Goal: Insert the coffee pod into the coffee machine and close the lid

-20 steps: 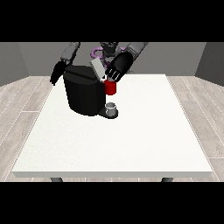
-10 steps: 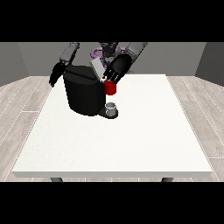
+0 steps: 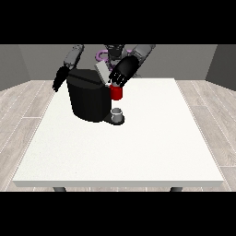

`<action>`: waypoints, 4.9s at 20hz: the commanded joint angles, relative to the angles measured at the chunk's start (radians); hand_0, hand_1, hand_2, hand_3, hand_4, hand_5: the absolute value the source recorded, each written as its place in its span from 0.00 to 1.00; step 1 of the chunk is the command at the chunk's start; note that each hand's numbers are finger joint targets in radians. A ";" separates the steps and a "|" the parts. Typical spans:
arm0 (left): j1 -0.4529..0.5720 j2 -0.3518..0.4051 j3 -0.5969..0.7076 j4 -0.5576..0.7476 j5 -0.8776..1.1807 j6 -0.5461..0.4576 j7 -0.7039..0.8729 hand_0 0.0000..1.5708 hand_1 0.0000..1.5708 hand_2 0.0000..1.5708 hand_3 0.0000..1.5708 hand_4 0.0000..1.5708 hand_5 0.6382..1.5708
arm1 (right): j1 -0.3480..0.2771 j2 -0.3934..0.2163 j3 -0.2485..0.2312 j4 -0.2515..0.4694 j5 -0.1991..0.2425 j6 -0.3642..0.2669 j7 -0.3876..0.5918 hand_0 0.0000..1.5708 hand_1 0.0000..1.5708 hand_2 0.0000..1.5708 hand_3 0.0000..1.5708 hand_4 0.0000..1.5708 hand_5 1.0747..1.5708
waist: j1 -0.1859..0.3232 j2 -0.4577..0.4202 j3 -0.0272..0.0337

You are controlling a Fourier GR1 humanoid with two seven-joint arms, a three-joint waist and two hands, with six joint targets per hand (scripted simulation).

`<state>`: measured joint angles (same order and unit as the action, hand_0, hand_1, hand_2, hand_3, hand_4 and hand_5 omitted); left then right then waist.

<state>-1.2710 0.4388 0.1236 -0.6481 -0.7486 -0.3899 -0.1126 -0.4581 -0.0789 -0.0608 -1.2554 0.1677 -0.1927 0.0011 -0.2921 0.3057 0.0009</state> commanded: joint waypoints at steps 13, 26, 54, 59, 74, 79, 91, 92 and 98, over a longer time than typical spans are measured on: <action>0.024 0.027 -0.061 0.008 -0.099 0.079 -0.066 0.70 0.70 0.72 0.63 0.00 1.00 | -0.014 -0.004 -0.006 -0.006 0.011 -0.021 -0.017 0.00 0.00 0.00 0.00 0.00 1.00 | 0.002 0.044 -0.0007; -0.057 0.046 -0.021 0.003 -0.097 0.150 -0.110 0.78 0.78 0.77 0.62 0.00 1.00 | -0.066 -0.004 0.008 0.005 0.034 -0.030 -0.016 0.00 0.00 0.00 0.00 0.14 1.00 | -0.026 0.129 -0.0006; 0.045 0.048 -0.049 0.037 -0.170 0.174 -0.138 0.00 0.00 0.00 0.10 0.00 1.00 | 0.052 0.001 -0.003 0.022 0.010 -0.008 -0.015 0.00 0.00 0.00 0.00 0.00 1.00 | 0.037 -0.040 -0.0003; 0.161 -0.015 -0.045 0.040 -0.140 0.159 -0.151 0.00 0.00 0.00 0.00 0.00 1.00 | 0.152 0.049 0.030 0.016 0.015 -0.020 -0.007 0.00 0.00 0.00 0.00 0.00 1.00 | 0.089 -0.165 -0.0008; 0.618 -0.375 0.286 0.066 0.329 0.114 -0.275 0.00 0.00 0.00 0.00 0.27 1.00 | 0.302 0.020 -0.004 -0.045 -0.112 0.128 -0.060 0.00 0.00 0.00 0.00 0.00 1.00 | 0.323 -0.566 -0.0020; 0.704 -0.405 0.257 0.047 0.334 0.082 -0.214 0.00 0.00 0.00 0.00 0.28 1.00 | 0.262 -0.012 0.043 -0.086 -0.068 0.144 0.031 0.00 0.00 0.00 0.00 0.12 1.00 | 0.390 -0.650 -0.0012; 0.790 -0.438 0.120 -0.205 0.508 0.061 -0.130 0.00 0.00 0.00 0.00 0.25 1.00 | 0.044 -0.122 -0.116 0.055 -0.146 0.166 0.130 0.00 0.00 0.00 0.00 0.11 1.00 | 0.514 -0.540 -0.0006; 0.807 -0.438 0.125 -0.236 0.509 0.051 -0.154 0.00 0.00 0.00 0.00 0.23 1.00 | 0.086 -0.146 -0.151 0.085 -0.172 0.198 0.032 0.00 0.00 0.00 0.00 0.00 1.00 | 0.531 -0.500 -0.0003; 0.837 -0.439 0.050 -0.374 0.547 0.085 -0.105 0.00 0.00 0.00 0.00 0.24 1.00 | -0.006 -0.146 -0.209 0.167 -0.261 0.229 0.038 0.00 0.00 0.00 0.00 0.06 1.00 | 0.538 -0.427 -0.0003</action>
<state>-0.4700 0.0017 0.2180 -0.9324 -0.2270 -0.3123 -0.2277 -0.4381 -0.2090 -0.2257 -1.1478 -0.0492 0.0136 0.0804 0.2298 -0.1686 0.0004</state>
